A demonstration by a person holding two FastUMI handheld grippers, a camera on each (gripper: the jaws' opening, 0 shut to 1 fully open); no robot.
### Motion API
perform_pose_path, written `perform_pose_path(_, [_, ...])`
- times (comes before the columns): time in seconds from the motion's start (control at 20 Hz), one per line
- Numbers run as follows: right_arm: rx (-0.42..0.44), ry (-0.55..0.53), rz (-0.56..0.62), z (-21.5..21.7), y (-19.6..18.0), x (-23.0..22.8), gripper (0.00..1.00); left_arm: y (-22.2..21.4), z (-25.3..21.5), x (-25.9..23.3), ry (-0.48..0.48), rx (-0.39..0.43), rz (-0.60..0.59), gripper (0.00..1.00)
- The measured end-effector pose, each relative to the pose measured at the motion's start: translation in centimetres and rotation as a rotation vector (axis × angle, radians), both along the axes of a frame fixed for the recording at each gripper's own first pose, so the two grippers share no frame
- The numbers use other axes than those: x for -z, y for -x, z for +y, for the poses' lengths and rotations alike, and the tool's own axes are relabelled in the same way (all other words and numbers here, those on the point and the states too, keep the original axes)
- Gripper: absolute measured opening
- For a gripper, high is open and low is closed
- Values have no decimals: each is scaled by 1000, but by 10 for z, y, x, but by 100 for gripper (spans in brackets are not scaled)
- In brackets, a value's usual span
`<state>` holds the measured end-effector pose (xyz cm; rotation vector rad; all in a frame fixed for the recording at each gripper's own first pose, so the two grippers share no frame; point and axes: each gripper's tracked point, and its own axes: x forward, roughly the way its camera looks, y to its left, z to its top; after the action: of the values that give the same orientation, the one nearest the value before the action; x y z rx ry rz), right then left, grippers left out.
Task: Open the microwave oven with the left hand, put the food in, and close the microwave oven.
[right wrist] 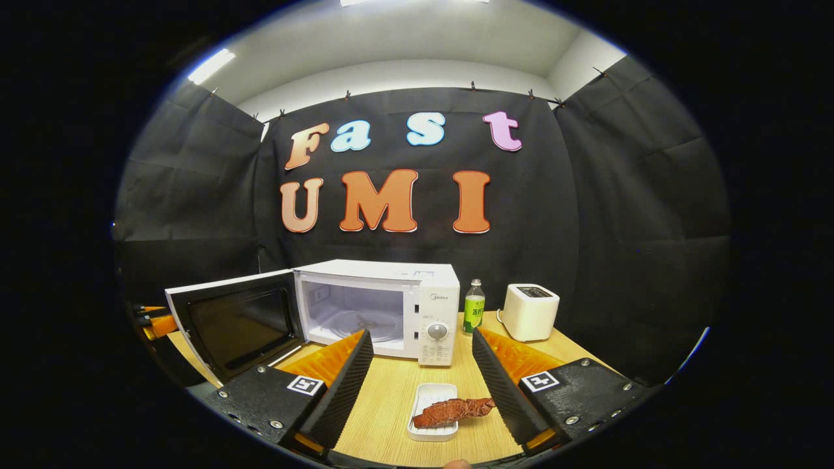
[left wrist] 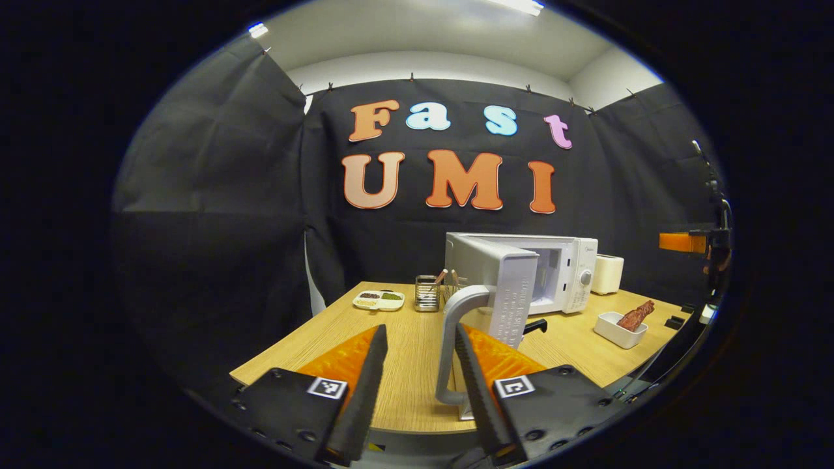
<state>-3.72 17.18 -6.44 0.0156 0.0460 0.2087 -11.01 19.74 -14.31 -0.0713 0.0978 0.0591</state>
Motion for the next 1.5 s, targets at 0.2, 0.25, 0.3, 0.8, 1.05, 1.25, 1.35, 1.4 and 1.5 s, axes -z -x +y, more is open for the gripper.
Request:
perform_pose_path(0.2, [60,-54,51,-20,-12,31,95,-2,25,-2,0,-59,-6,98])
perform_pose_path(0.25, [77,-80,62,-26,-15,38,95,-5,31,-1,1,-72,1,97])
perform_pose_path(0.3, [99,-107,73,-34,-19,45,95,-9,35,0,3,-84,7,97])
perform_pose_path(0.8, [324,-358,179,-101,-48,123,95,-39,72,12,32,-173,30,100])
perform_pose_path(1.05, [301,-574,237,-90,-59,154,95,-46,82,18,23,-210,33,97])
perform_pose_path(1.25, [264,-668,296,-76,-64,172,84,-54,80,19,28,-219,41,100])
perform_pose_path(1.35, [236,-693,335,-68,-66,182,74,-59,78,22,32,-219,48,100])
perform_pose_path(1.4, [213,-714,351,-62,-66,184,64,-61,75,23,35,-216,51,100])
perform_pose_path(1.5, [208,-777,333,-63,-69,175,44,-63,73,23,30,-215,55,100])
